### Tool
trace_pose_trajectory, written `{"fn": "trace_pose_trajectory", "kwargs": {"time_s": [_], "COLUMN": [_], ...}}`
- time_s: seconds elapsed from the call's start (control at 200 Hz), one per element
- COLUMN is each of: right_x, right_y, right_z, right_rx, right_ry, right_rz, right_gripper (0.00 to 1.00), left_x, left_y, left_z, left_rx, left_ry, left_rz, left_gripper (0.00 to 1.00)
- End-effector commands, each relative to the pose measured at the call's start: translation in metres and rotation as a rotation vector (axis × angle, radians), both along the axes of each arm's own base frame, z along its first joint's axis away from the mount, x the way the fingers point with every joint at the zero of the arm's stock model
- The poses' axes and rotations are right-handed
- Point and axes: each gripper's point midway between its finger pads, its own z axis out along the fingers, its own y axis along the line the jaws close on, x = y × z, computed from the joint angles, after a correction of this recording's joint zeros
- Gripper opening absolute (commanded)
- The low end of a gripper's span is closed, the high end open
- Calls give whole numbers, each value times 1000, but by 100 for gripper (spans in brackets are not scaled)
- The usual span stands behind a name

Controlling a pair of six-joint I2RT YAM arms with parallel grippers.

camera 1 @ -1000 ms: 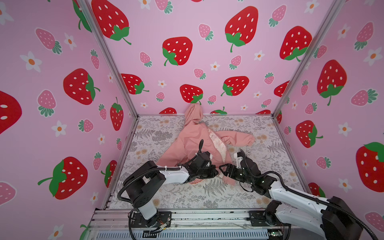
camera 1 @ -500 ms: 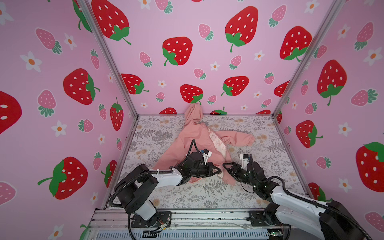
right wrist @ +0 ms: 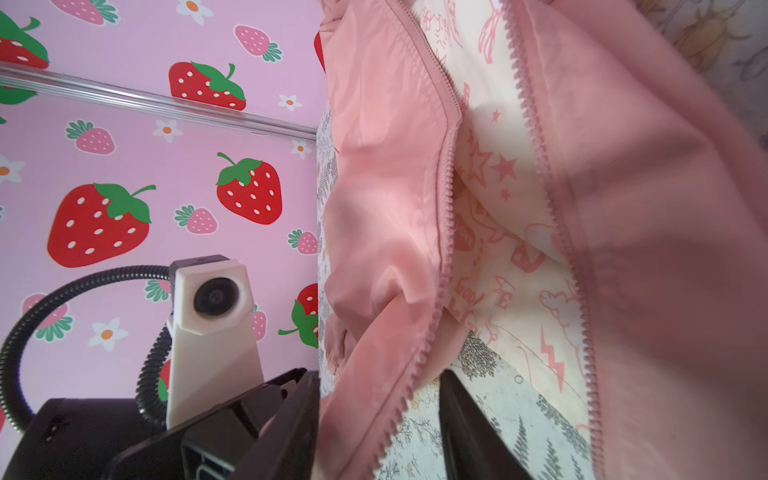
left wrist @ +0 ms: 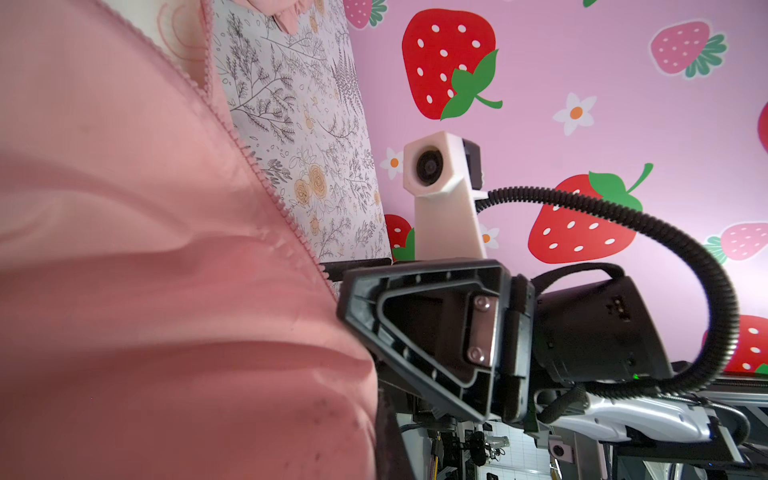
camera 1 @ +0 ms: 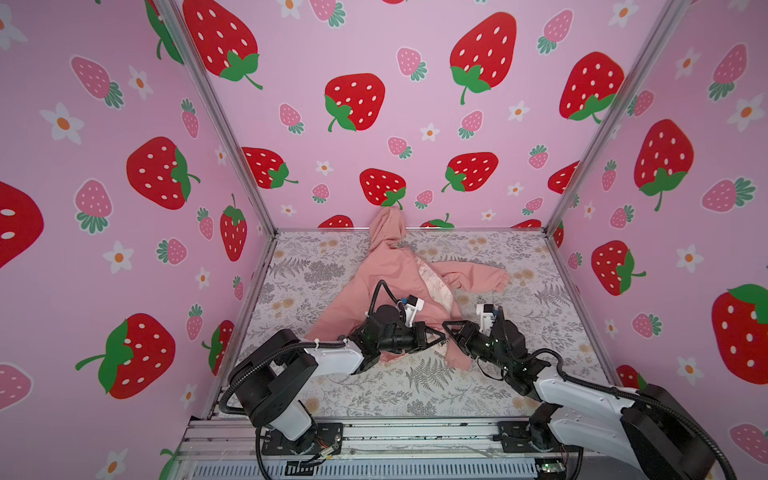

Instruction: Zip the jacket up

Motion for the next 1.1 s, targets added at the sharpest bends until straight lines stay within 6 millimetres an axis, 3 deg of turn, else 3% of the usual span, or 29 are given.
{"fn": "trace_pose_trajectory", "kwargs": {"time_s": [0.0,0.16,0.25,0.315,0.43,0.615,0.91,1.096], "right_x": [11,19,22,24,24,26,29,29], "right_y": [12,25,35,41,48,54,47,45], "right_z": [34,58,71,78,90,105,128,132], "right_rx": [92,91,60,42,57,63,74,74], "right_ry": [-63,-128,-166,-182,-196,-195,-192,-184], "right_rz": [9,50,94,125,156,170,124,110], "right_gripper": [40,18,1,0,0,0,0,0], "left_x": [-5,-11,-13,-12,-5,10,22,28], "left_y": [2,11,15,17,20,21,37,45], "left_z": [21,19,23,30,46,57,41,51], "left_rx": [-63,-59,-65,-77,-95,-118,-62,-24], "left_ry": [-34,-39,-58,-84,-145,-187,-197,-266], "left_rz": [-12,-1,9,19,48,113,218,259], "left_gripper": [0,1,30,49,63,68,70,71]}}
